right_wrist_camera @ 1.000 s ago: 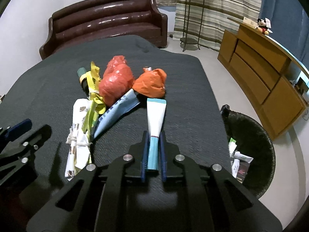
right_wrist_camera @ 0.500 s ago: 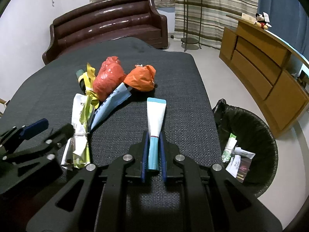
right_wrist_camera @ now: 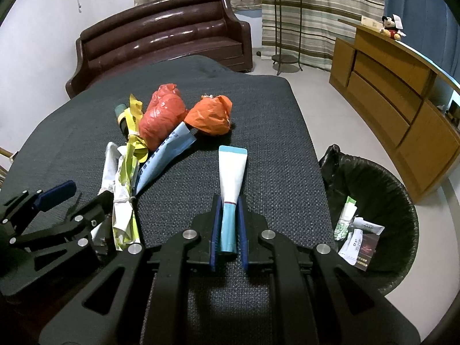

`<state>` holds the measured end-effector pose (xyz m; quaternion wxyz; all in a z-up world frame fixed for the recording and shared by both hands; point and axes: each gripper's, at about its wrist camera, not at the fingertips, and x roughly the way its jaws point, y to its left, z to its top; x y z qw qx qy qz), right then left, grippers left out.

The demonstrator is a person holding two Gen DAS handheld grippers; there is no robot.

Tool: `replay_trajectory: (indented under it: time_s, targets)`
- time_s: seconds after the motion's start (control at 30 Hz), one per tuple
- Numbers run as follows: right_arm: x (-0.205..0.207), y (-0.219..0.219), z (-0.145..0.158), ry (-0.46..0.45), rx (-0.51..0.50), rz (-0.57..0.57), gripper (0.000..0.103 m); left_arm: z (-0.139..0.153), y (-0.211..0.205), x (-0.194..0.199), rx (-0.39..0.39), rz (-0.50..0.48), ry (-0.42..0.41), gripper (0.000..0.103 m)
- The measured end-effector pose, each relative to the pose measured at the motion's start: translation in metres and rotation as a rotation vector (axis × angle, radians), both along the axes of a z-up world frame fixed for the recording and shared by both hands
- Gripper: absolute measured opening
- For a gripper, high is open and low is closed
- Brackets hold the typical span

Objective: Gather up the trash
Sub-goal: 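Grasp the white string-tied paper wrapper with the left tool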

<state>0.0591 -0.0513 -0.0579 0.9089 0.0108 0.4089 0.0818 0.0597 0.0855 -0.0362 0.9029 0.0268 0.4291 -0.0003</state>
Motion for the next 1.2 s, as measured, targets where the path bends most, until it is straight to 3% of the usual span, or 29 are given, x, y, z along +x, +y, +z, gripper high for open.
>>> replay_trajectory:
  time_s: [0.17, 0.3, 0.5, 0.67, 1.2]
  targets:
    - [0.0, -0.001, 0.0, 0.0, -0.001, 0.0, 0.012, 0.0, -0.008, 0.004, -0.077, -0.01, 0.048, 0.063]
    - [0.0, -0.001, 0.0, 0.0, 0.001, 0.0, 0.012, -0.003, -0.013, 0.0, -0.041, -0.029, 0.041, 0.057]
    - [0.001, 0.0, 0.0, 0.0, 0.001, 0.0, 0.012, -0.003, 0.004, -0.001, -0.032, -0.01, 0.032, 0.039]
    - [0.001, -0.001, 0.001, -0.001, -0.003, -0.001, 0.012, -0.003, 0.006, 0.001, 0.011, -0.023, 0.016, 0.017]
    - [-0.017, -0.002, 0.006, -0.048, -0.054, -0.019, 0.011, 0.012, 0.012, -0.018, -0.007, -0.05, -0.076, 0.017]
